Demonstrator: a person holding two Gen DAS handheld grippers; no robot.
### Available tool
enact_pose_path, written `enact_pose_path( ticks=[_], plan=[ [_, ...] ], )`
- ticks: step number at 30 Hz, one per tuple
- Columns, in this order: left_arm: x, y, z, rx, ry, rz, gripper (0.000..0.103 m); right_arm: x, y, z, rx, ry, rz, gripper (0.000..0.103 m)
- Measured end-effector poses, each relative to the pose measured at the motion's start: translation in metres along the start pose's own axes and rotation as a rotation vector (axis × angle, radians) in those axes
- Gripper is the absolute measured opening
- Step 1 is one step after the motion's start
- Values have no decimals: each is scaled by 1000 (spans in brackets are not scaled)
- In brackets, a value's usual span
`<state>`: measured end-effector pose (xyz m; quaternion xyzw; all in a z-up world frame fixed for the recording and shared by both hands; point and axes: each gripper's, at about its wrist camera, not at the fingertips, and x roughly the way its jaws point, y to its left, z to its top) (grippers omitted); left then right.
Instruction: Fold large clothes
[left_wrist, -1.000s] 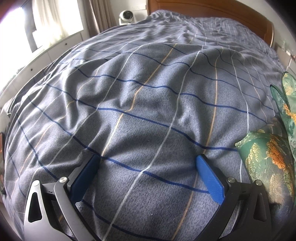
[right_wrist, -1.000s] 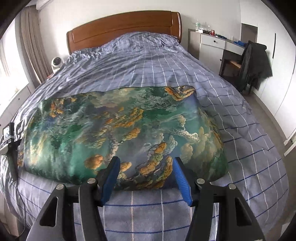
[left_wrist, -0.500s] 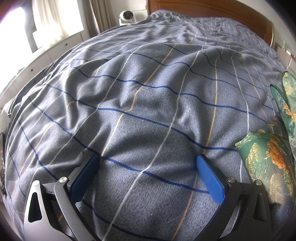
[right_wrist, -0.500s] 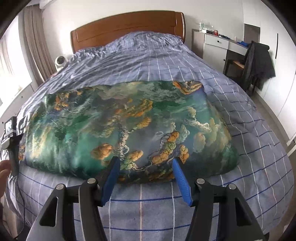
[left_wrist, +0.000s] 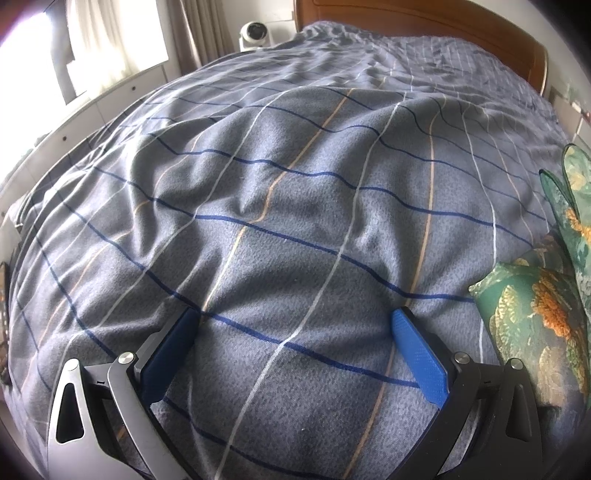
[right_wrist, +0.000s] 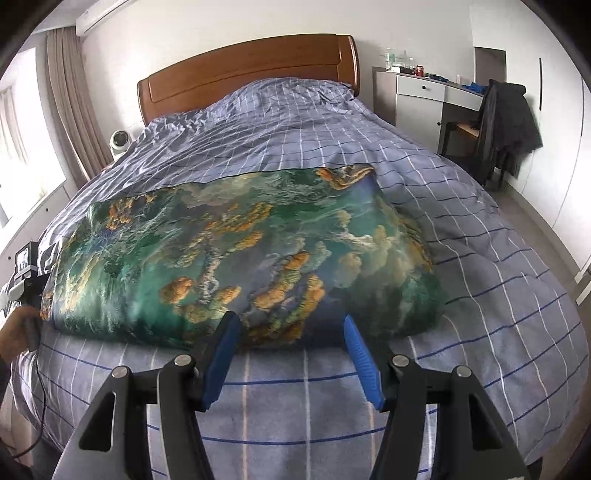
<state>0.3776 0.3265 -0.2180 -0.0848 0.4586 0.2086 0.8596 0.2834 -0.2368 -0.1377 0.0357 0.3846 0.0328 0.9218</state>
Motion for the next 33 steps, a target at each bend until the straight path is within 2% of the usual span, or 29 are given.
enact_pose_path(
  ticks=[3, 5, 7, 11, 15, 18, 21, 23, 25, 28, 31, 33],
  plan=[
    [-1, 2, 4, -1, 25, -5, 103, 0, -13, -3, 29, 0, 1, 60],
    [-13, 7, 3, -25, 27, -37, 102, -2, -24, -3, 51, -6, -3, 60],
    [-37, 13, -2, -47, -11, -106, 102, -8, -34, -3, 64, -23, -8, 60],
    [-96, 8, -13, -37, -118, -179, 102, -11, -61, -4, 105, -42, -39, 66],
    [-158, -34, -27, 46, -189, -306, 102, 1, -91, -7, 192, -13, -48, 66],
    [-186, -87, -38, 165, -188, -411, 103, 12, -110, -6, 278, 5, -18, 66],
    [-194, -140, -49, 270, -162, -492, 103, 13, -115, -5, 289, -3, 6, 66],
    [-189, -169, -54, 320, -145, -494, 102, 14, -111, 0, 250, -8, 41, 66],
    [-177, -202, -64, 366, -122, -461, 102, 18, -99, 8, 162, -19, 70, 66],
    [-154, -228, -71, 393, -81, -409, 102, 25, -84, 17, 67, -43, 85, 66],
    [-143, -243, -78, 430, -79, -333, 103, 55, -80, 22, 31, -10, 64, 66],
    [-149, -240, -76, 428, -75, -324, 102, 66, -87, 21, 57, 2, 57, 66]
  ],
)
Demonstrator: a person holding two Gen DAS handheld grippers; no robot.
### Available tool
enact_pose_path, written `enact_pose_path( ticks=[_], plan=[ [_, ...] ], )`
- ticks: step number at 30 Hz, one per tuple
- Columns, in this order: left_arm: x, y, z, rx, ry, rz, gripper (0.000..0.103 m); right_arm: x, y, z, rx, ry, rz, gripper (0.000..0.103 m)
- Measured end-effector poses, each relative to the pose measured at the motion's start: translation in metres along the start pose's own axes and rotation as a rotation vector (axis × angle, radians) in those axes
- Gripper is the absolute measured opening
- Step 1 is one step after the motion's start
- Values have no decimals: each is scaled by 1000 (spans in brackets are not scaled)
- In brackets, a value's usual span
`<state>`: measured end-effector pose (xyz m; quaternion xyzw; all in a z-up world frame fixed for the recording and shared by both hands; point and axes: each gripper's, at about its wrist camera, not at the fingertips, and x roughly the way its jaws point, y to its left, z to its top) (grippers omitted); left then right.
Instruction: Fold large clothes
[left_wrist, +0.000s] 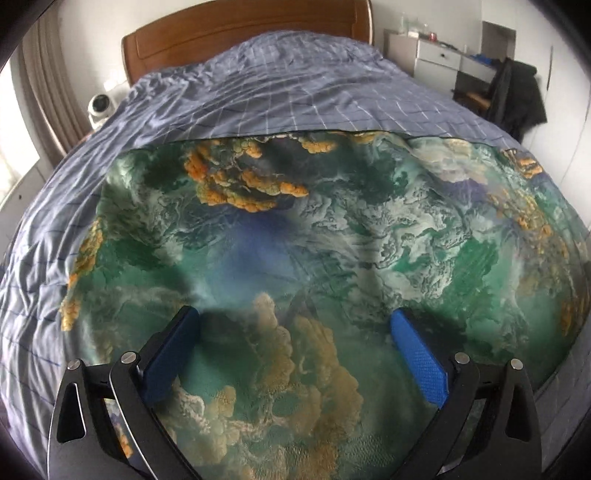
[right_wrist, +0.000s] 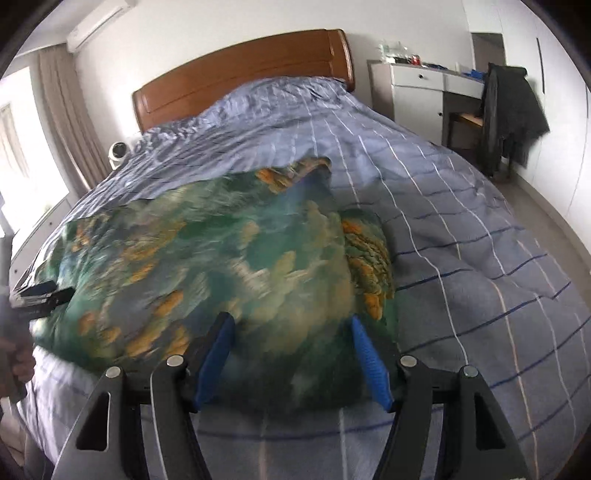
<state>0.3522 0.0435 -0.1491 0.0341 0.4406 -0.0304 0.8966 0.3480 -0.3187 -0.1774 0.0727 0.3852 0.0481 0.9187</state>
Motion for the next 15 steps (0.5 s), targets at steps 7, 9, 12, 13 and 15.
enact_pose_path(
  ticks=[7, 9, 12, 13, 15],
  plan=[
    [-46, -20, 26, 7, -77, -115, 102, -17, -44, -9, 217, 26, 87, 69],
    [-46, -32, 33, 23, -77, -146, 102, -13, -53, -12, 266, 51, 105, 73],
    [-44, -53, 40, 44, -71, -186, 102, -9, -64, -17, 342, 67, 135, 76],
    [-42, -60, 40, 49, -65, -198, 102, -8, -66, -18, 359, 68, 147, 76],
    [-40, -66, 39, 52, -58, -204, 102, -7, -67, -18, 375, 73, 162, 76]
  ],
)
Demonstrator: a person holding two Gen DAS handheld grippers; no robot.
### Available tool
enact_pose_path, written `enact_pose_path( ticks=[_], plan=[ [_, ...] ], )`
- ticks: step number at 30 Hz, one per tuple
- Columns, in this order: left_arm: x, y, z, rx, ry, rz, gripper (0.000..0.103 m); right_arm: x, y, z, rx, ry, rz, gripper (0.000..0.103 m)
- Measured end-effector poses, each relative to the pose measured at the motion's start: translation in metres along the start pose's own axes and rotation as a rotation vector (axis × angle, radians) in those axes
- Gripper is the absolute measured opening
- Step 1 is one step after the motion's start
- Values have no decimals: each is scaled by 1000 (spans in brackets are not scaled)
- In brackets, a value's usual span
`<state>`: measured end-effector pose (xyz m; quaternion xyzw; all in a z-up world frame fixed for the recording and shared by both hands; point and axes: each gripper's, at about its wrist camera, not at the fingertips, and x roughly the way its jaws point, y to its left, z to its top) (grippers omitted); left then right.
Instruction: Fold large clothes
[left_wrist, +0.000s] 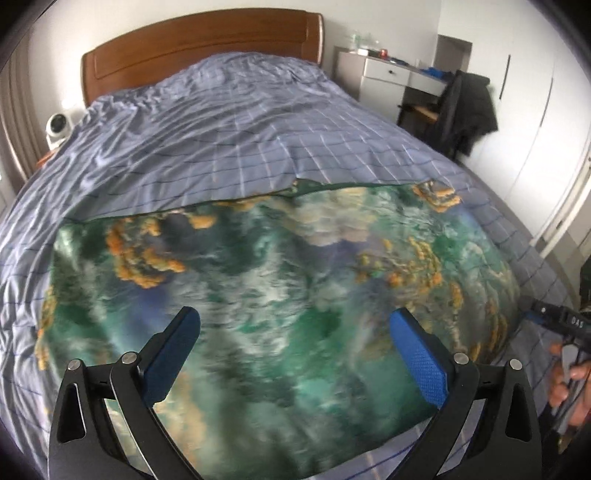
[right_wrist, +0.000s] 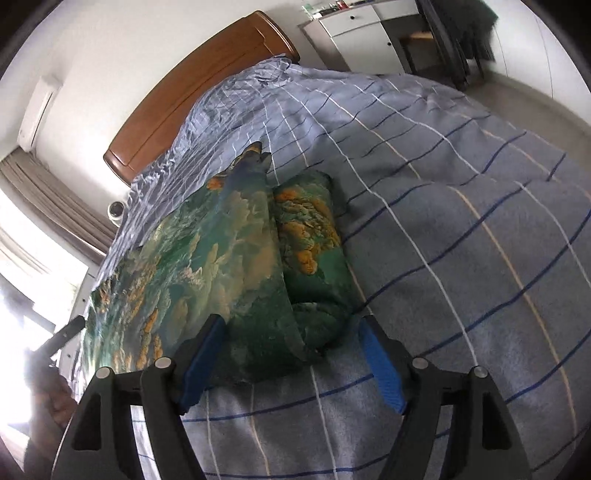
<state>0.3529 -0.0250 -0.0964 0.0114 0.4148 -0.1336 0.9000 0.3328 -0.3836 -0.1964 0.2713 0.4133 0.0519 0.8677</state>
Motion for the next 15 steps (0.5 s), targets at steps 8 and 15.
enact_pose_path(
  ticks=[8, 15],
  plan=[
    [29, -36, -20, 108, 121, -117, 102, 24, -10, 11, 79, 83, 66, 81],
    [33, -35, -24, 119, 155, -119, 102, 48, -15, 18, 177, 82, 116, 63]
  ],
)
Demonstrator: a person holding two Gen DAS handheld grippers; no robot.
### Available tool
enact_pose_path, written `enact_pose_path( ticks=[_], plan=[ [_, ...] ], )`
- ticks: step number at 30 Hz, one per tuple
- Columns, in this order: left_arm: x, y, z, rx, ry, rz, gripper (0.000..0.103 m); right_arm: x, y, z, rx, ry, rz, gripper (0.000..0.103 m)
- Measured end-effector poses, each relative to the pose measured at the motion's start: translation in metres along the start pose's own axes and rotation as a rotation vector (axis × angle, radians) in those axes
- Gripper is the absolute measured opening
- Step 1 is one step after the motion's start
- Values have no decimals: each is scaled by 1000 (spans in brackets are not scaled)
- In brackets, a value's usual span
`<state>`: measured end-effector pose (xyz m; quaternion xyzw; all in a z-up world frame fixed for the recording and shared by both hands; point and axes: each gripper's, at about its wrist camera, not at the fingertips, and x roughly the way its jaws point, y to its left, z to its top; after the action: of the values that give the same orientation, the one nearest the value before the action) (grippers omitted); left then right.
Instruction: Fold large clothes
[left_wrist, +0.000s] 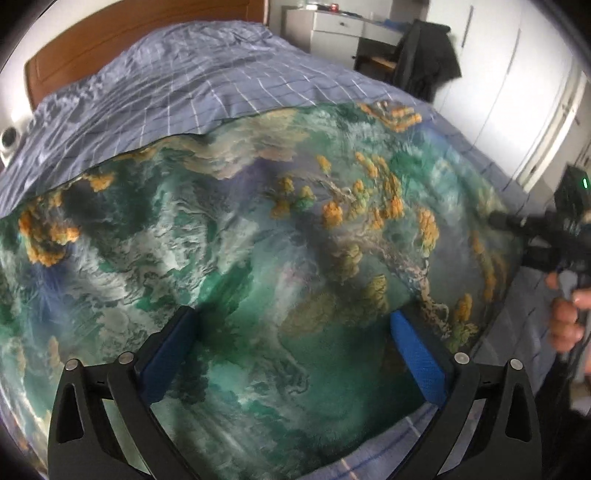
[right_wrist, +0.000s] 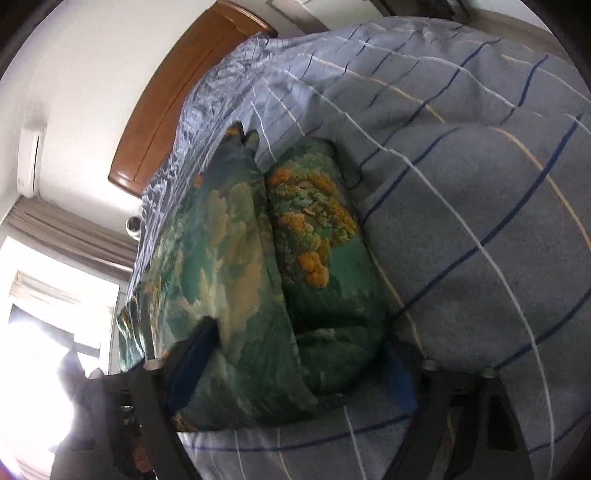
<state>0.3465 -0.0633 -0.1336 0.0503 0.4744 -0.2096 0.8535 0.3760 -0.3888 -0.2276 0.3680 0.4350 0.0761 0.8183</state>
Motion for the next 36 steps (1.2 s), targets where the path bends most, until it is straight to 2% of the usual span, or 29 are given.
enact_pose_path(
  ticks=[1, 4, 6, 9, 12, 14, 17, 20, 24, 25, 26, 27, 28, 31, 32, 34, 36],
  plan=[
    [-8, 2, 3, -16, -3, -1, 102, -4, 4, -1, -20, -20, -14, 52],
    [-43, 0, 20, -40, -56, -59, 102, -24, 28, -5, -125, -95, -19, 41],
    [-62, -12, 38, -15, -81, -125, 102, -36, 48, -9, -202, -138, -21, 39],
    [-81, -39, 65, 52, -73, -207, 102, -55, 89, -17, -343, -204, -14, 39],
    [-88, -71, 90, 128, -2, -302, 102, -68, 138, -29, -501, -259, 5, 39],
    [-90, -81, 97, 146, 29, -329, 102, -71, 163, -39, -587, -276, 10, 39],
    [-99, -79, 106, 127, 31, -339, 102, -69, 201, -65, -742, -304, 6, 39],
    [-108, -71, 108, 94, 36, -295, 102, -65, 228, -92, -887, -312, 7, 39],
    [-103, -72, 101, 129, 82, -131, 102, -60, 257, -128, -1077, -315, 17, 39],
    [-102, -73, 95, 153, 79, -72, 94, -58, 265, -138, -1127, -314, 23, 39],
    [-102, -74, 92, 165, 77, -40, 63, -56, 269, -141, -1146, -311, 29, 39],
    [-102, -71, 88, 179, 72, 10, 47, -55, 273, -143, -1158, -308, 35, 39],
    [-104, -65, 86, 177, 67, 1, 40, -54, 275, -144, -1162, -302, 41, 39],
    [-110, -41, 82, 143, 58, -18, 33, -51, 274, -133, -1124, -253, 70, 45],
    [-111, -27, 85, 131, 56, -19, 33, -54, 273, -129, -1104, -229, 91, 49],
    [-118, 6, 82, 76, 45, -31, 33, -68, 272, -128, -1071, -185, 158, 66],
    [-121, 37, 78, 27, 37, -40, 33, -79, 264, -123, -1041, -176, 178, 67]
  ],
)
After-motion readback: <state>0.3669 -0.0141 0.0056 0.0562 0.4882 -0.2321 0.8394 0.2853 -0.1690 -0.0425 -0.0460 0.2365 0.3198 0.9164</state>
